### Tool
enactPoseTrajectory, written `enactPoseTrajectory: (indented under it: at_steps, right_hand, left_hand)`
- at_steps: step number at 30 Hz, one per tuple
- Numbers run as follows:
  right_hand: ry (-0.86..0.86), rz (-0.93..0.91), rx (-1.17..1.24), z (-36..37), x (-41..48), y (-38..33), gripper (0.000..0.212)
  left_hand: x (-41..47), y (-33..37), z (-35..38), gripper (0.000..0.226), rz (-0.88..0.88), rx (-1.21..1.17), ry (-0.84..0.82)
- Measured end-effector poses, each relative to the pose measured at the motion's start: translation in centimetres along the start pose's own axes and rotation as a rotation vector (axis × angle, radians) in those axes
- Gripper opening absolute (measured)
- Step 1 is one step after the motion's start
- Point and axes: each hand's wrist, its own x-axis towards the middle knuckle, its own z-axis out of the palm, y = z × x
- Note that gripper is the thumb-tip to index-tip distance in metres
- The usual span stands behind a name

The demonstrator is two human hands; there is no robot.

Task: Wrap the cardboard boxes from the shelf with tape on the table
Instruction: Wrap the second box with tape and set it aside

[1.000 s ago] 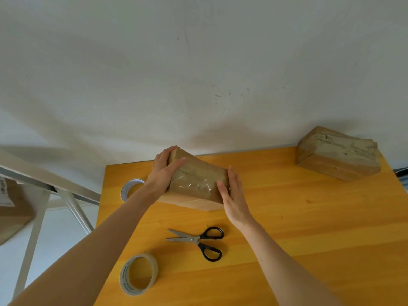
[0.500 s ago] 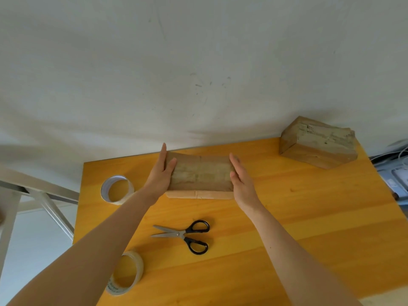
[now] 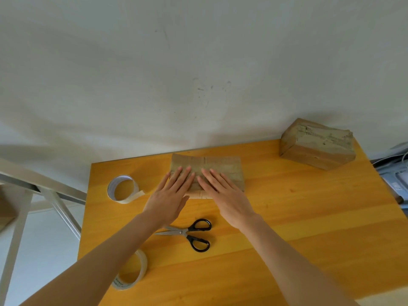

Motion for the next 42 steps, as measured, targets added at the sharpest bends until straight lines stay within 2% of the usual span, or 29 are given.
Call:
enactPoseTrajectory:
  at_steps: [3,6,8,15,18,27,30,33,42]
  right_hand:
    - [-0.026,0.004,0.003,-0.4,-1.2,1.2,0.092]
    - [-0.030,0.045,0.019,-0.7,-2.7,2.9,0.089]
    - [-0.043,0.087,0.026,-1.1,-3.7,4.1,0.087]
    - [-0.031,0.233,0.056,-2.8,-7.7,10.1,0.087]
    - [-0.026,0.294,0.080,-3.4,-9.5,12.7,0.087]
    - [-0.017,0.331,0.071,-4.3,-11.7,19.6,0.077]
    - [-0.010,0.326,0.078,-4.2,-11.8,20.0,0.066]
    - [0.007,0.347,0.084,-4.4,-11.6,19.3,0.052]
    - [0.052,0.434,0.051,-8.4,-9.0,13.5,0.051]
  left_hand:
    - [1.0,1.3,-0.3,0.061,0.032,-0.010,0.010]
    - [2.5,3.0,-0.6,0.085,0.072,-0.036,0.007]
    - [3.9,4.5,-0.6,0.090,0.103,-0.017,0.020]
    - [9.9,10.8,-1.7,0.085,0.195,-0.002,0.035]
    - [12.5,13.4,-2.6,0.076,0.224,-0.043,-0.036]
    - [18.6,18.3,-2.8,0.078,0.229,-0.064,-0.089]
    - [18.8,18.3,-3.1,0.076,0.218,-0.054,-0.114]
    - [18.2,17.7,-3.5,0.060,0.171,-0.103,-0.127]
    - [13.6,12.3,-8.2,0.053,0.071,-0.061,-0.097]
